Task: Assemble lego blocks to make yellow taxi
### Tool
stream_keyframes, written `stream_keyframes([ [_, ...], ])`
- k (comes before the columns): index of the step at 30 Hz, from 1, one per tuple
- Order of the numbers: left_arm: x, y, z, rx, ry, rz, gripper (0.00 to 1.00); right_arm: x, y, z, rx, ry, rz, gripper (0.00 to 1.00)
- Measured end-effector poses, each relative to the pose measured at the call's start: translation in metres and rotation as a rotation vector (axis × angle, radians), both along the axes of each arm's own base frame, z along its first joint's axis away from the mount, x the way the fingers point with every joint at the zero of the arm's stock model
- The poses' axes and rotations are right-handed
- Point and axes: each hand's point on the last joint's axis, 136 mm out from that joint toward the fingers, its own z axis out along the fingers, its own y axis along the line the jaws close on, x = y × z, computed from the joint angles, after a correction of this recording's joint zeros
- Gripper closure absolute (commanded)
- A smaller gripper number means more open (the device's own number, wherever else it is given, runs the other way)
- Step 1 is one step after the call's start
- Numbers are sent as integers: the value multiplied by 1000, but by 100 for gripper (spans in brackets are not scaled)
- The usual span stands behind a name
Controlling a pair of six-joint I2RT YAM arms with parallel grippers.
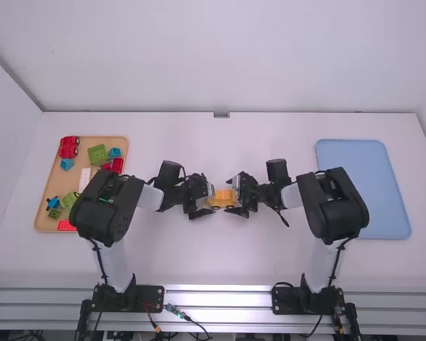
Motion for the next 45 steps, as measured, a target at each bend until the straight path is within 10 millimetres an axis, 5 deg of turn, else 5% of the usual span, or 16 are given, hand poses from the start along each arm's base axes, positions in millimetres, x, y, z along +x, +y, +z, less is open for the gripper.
stream_keyframes([
  [9, 23, 74, 46, -70, -151, 208, 1, -12, 20, -2, 16, 10, 84, 1],
  [13, 24, 93, 46, -93, -112, 270, 1, -13, 34, -10, -42, 1, 76, 1],
  [24, 21, 91, 46, -104, -101, 260, 1, 0, 38, -27, -140, -17, -12, 4],
  [34, 21, 91, 45, -105, -96, 261, 1, 2, 34, -38, -143, 78, -23, 47],
  [45, 21, 91, 46, -105, -99, 261, 1, 17, 24, -16, -44, 87, -7, 54],
])
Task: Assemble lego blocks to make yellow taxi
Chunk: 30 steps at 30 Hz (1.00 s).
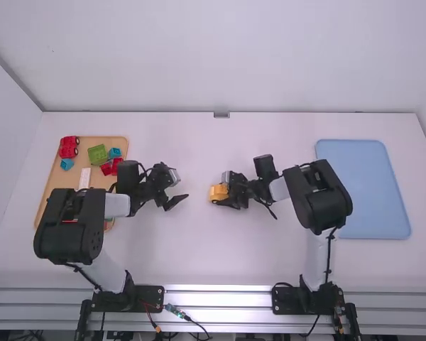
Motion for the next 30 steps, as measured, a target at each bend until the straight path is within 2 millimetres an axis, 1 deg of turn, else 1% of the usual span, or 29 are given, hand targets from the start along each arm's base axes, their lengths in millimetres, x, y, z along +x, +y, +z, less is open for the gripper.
stream_keyframes([
  [2, 0, 0, 0, 0, 0, 0, 1, 8, -9, 5, 3, 11, -37, 55],
  [3, 0, 0, 0, 0, 0, 0, 1, 18, -19, 12, 0, 10, -84, 56],
  [4, 0, 0, 0, 0, 0, 0, 1, 23, -24, 16, -3, 4, -105, 58],
  [7, 0, 0, 0, 0, 0, 0, 1, 57, -63, 51, -39, -50, -290, 60],
  [8, 0, 0, 0, 0, 0, 0, 1, 65, -77, 63, -52, -69, -351, 60],
  [9, 0, 0, 0, 0, 0, 0, 1, 71, -90, 70, -65, -81, -402, 60],
  [10, 0, 0, 0, 0, 0, 0, 1, 77, -104, 79, -78, -93, -461, 60],
  [11, 0, 0, 0, 0, 1, 0, 1, 84, -126, 91, -97, -111, -552, 60],
  [12, 0, 0, 0, -2, 4, 2, 1, 92, -156, 103, -122, -125, -663, 60],
  [13, 0, 0, 0, -4, 5, 3, 1, 93, -162, 105, -127, -127, -687, 60],
  [14, 0, 0, 0, -4, 6, 4, 1, 97, -191, 110, -150, -125, -788, 59],
  [15, 0, 0, 0, -5, 6, 4, 1, 98, -211, 113, -164, -118, -856, 59],
  [16, 0, 0, 0, -5, 8, 5, 1, 98, -240, 113, -184, -101, -954, 59],
  [17, 0, 0, 0, -6, 8, 5, 1, 97, -253, 112, -191, -92, -994, 59],
  [19, 0, 0, 0, -5, 4, 4, 1, 92, -300, 105, -214, -45, -1145, 60],
  [21, 2, 0, 2, -5, -8, 4, 1, 81, -341, 96, -230, 6, -1272, 62],
  [22, 2, 0, 3, -5, -10, 4, 1, 78, -350, 94, -233, 18, -1301, 62],
  [25, 6, 0, 7, -14, -25, 12, 1, 63, -392, 80, -244, 65, -1427, 63],
  [27, 7, 0, 8, -20, -28, 17, 1, 59, -402, 72, -245, 84, -1459, 62],
  [28, 8, 0, 9, -23, -29, 21, 1, 55, -410, 62, -242, 103, -1487, 63],
  [30, 9, -1, 10, -30, -28, 24, 1, 49, -418, 44, -237, 149, -1527, 61],
])
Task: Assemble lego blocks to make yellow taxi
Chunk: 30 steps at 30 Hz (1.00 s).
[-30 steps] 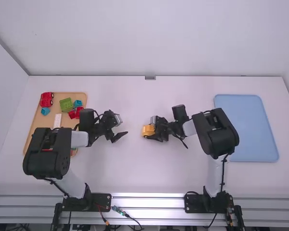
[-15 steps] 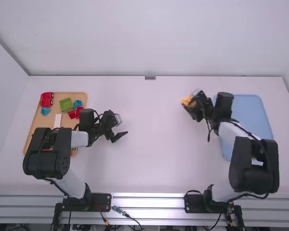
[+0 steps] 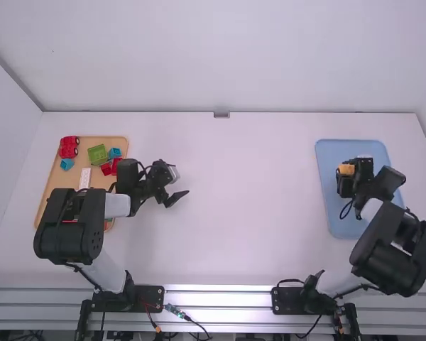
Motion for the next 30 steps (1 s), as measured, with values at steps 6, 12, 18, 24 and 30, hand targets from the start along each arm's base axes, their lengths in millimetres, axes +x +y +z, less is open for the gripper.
stream_keyframes([
  [6, 1, 0, -2, -9, 26, 24, 1, -16, -7, -38, 66, 87, -67, 54],
  [12, 4, 4, -4, -22, 66, 78, 1, -24, -16, -50, 74, 128, -134, 1],
  [18, 9, 6, 0, -46, 70, 110, 1, -27, -16, -53, 101, 147, -166, 1],
  [24, 30, 21, 4, -109, 161, 289, 1, -29, -7, -29, 117, 142, -183, 1],
  [30, 59, 35, 22, -187, 223, 438, 1, -13, 8, 26, 65, 47, -174, 1],
])
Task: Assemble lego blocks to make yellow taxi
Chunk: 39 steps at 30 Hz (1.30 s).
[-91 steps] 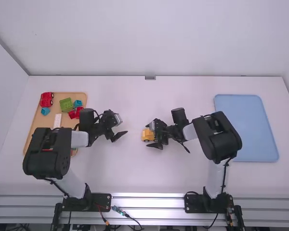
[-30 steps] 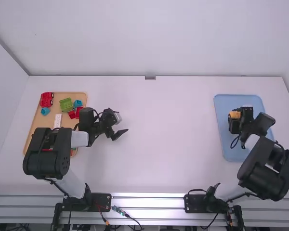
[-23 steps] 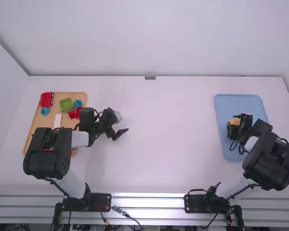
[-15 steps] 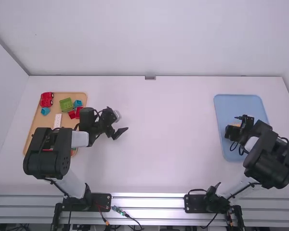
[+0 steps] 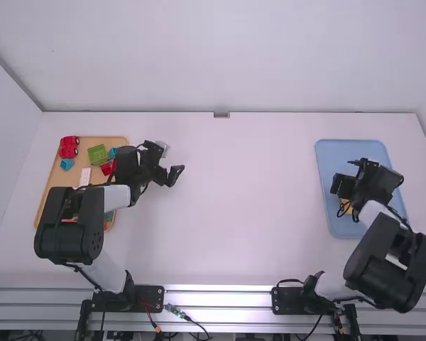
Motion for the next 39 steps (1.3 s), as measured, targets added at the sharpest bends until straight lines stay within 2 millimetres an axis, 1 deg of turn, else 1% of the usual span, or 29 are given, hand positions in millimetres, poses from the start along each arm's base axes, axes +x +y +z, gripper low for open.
stream_keyframes([
  [1, 2, 1, 1, -3, 3, 7, 1, 3, 3, 6, -8, -13, 7, 1],
  [3, 8, 3, 7, -17, 16, 29, 1, 12, 18, 26, -36, -55, 38, 1],
  [5, 14, 4, 12, -25, 21, 41, 1, 17, 31, 38, -55, -84, 74, 1],
  [7, 18, 4, 17, -29, 20, 43, 1, 21, 43, 46, -65, -104, 101, 1],
  [8, 21, 4, 21, -35, 23, 47, 1, 24, 52, 53, -77, -122, 123, 1],
  [11, 27, 4, 28, -56, 38, 61, 1, 28, 63, 62, -87, -145, 138, 1],
  [12, 31, 5, 35, -72, 46, 76, 1, 30, 70, 67, -88, -157, 137, 1],
  [15, 38, 7, 47, -108, 87, 114, 1, 32, 80, 76, -78, -180, 126, 1],
  [18, 48, 15, 63, -130, 135, 188, 1, 33, 95, 88, -67, -211, 138, 1],
  [22, 53, 25, 72, -121, 196, 259, 2, 33, 108, 97, -60, -233, 157, 2],
  [25, 53, 27, 76, -107, 203, 279, 4, 30, 113, 100, -53, -232, 157, 4],
  [28, 51, 23, 81, -83, 186, 279, 7, 24, 120, 99, -41, -219, 153, 7],
  [30, 45, 19, 87, -66, 168, 277, 10, 16, 129, 94, -28, -199, 152, 11],
  [34, 33, 22, 92, -36, 147, 302, 16, -5, 145, 76, -11, -142, 161, 17],
  [36, 27, 26, 91, -20, 143, 323, 18, -17, 154, 64, -6, -105, 177, 20],
  [37, 25, 27, 91, -16, 143, 328, 19, -21, 155, 61, -2, -96, 180, 21],
  [39, 17, 32, 88, 2, 144, 351, 23, -33, 160, 52, 5, -73, 191, 25],
])
